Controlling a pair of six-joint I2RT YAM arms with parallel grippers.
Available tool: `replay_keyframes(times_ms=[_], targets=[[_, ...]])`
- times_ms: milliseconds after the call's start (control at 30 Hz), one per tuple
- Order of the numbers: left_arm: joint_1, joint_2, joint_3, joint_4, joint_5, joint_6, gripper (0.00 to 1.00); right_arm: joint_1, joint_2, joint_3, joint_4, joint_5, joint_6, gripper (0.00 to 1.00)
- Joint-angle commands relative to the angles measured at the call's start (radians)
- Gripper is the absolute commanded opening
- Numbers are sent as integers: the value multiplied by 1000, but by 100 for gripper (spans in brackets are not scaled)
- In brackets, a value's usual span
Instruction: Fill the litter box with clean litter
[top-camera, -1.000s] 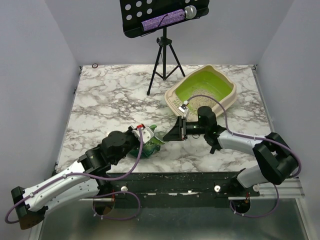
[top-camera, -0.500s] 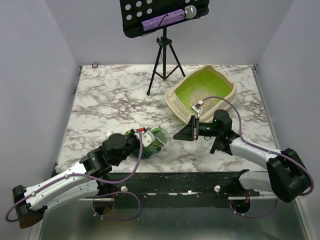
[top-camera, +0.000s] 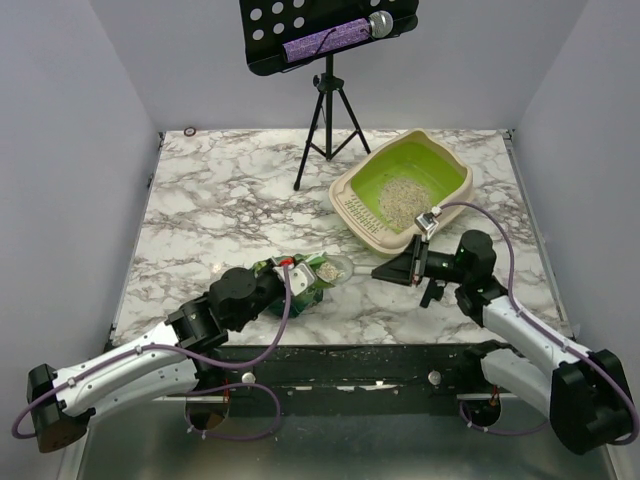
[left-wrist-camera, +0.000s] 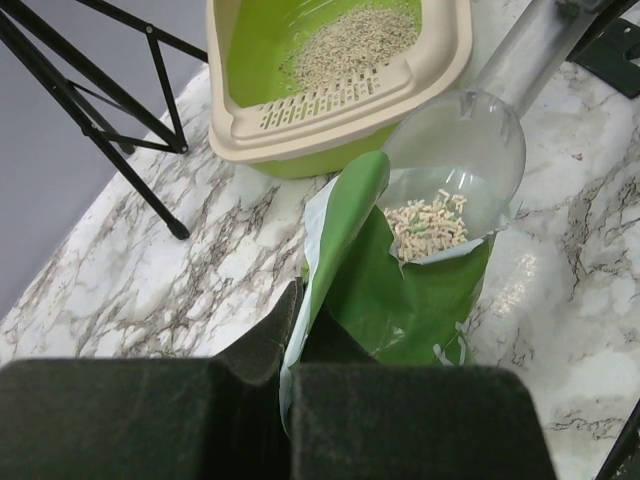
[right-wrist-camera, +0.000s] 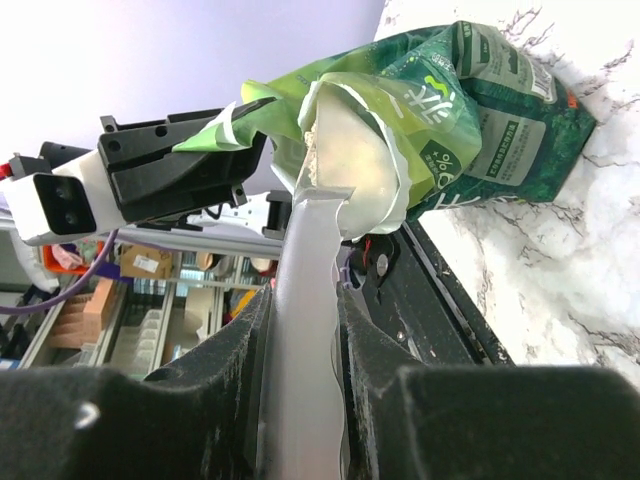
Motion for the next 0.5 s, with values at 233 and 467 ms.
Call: replay_keyframes(times_ms=[233, 467], targets=[[-25, -19, -40, 59, -76, -2, 0, -78, -150, -99, -104, -26, -17, 1], [-25, -74, -60, 113, -90, 6, 0, -92, -231, -157, -107, 0, 33, 1]])
